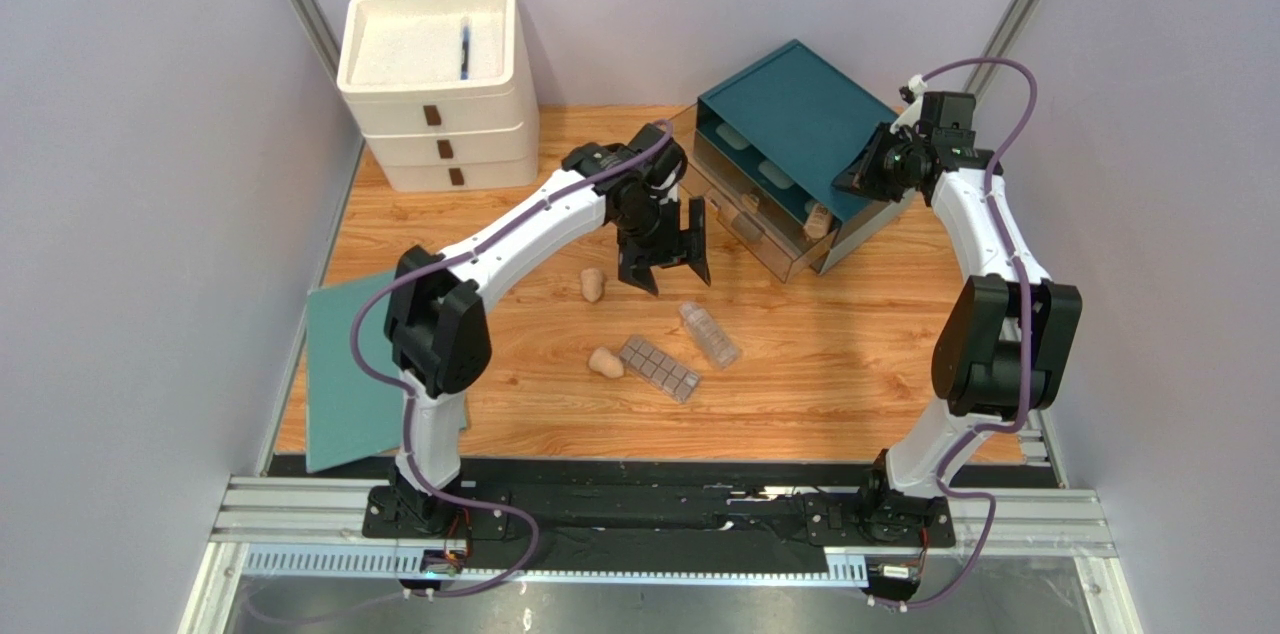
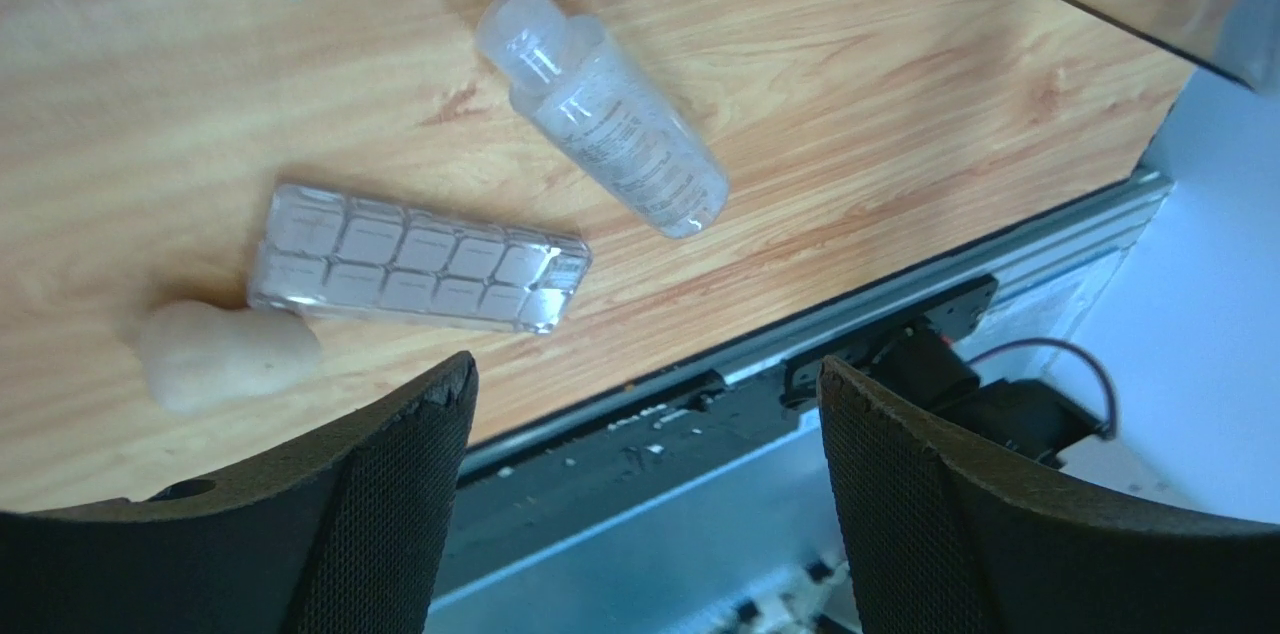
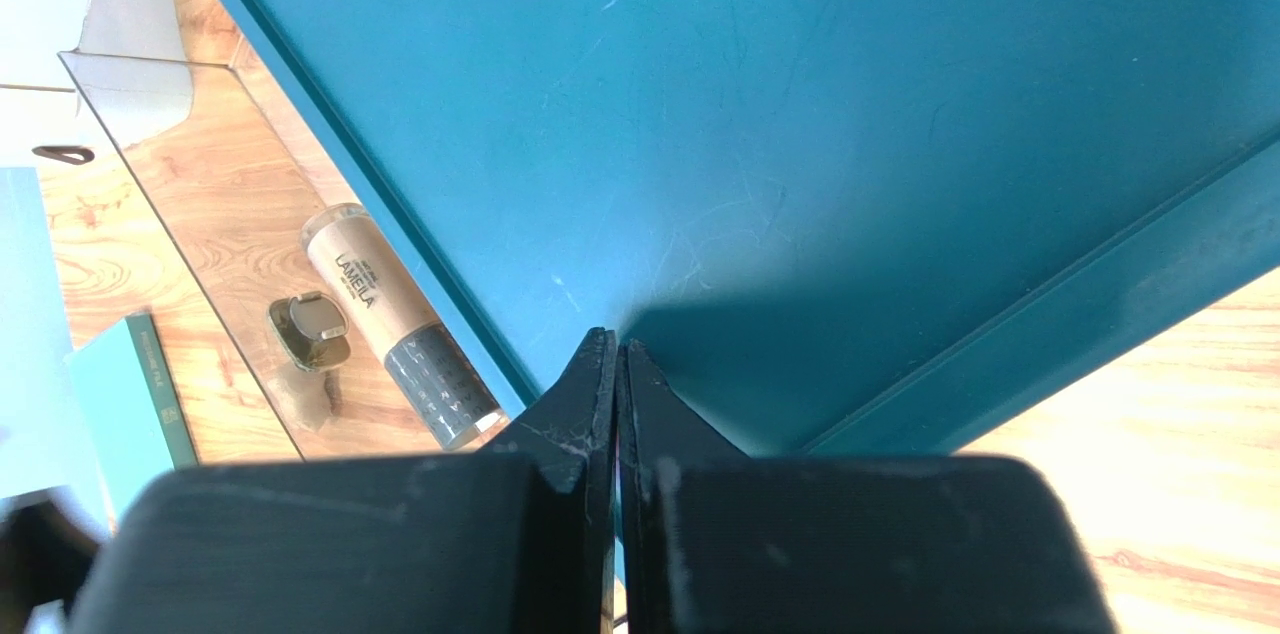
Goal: Organize the makeup
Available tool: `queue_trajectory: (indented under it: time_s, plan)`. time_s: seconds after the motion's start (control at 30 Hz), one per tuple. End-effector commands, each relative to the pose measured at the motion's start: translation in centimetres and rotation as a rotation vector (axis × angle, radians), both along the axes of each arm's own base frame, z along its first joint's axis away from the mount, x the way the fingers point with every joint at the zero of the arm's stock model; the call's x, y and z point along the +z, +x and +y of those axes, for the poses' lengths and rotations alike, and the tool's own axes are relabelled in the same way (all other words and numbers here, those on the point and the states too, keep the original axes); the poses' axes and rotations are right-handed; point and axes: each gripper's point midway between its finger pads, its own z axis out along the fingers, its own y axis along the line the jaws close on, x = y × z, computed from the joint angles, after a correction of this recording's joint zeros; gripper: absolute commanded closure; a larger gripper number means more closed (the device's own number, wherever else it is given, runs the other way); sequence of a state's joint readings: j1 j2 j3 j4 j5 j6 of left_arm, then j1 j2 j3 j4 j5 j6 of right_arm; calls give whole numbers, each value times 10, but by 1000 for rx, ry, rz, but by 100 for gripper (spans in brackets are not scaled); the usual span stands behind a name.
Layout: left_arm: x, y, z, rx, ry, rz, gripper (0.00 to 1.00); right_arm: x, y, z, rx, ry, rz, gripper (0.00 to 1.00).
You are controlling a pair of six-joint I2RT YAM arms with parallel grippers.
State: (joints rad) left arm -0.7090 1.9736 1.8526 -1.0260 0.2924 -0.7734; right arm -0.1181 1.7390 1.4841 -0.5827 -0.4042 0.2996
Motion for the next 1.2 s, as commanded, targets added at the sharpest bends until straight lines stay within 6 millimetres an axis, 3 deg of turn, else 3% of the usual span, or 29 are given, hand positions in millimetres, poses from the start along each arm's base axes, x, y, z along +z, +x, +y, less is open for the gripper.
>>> queue_trajectory:
  time_s: [0.0, 0.23, 0.43, 0.7, 1.1, 1.13, 1.17]
  plan:
    - [-22, -25, -3, 162, 47, 303, 13, -48, -37, 4, 0, -10, 196, 100]
    - [-49, -48, -31, 308, -32, 487, 14, -49, -48, 8, 2, 8, 184, 100]
    - [-58, -41, -47, 341, -29, 492, 14, -48, -57, 11, 4, 20, 174, 100]
    - [-89, -44, -63, 359, 22, 565, 18, -45, -62, 13, 11, 24, 165, 100]
    - [-117, -40, -75, 378, 43, 613, 63, -41, -65, 13, 7, 21, 153, 100]
    - [-119, -41, -75, 375, 46, 621, 74, -41, -65, 12, 6, 20, 153, 100]
    - [-124, -43, -75, 370, 50, 631, 78, -41, -65, 13, 8, 20, 153, 100]
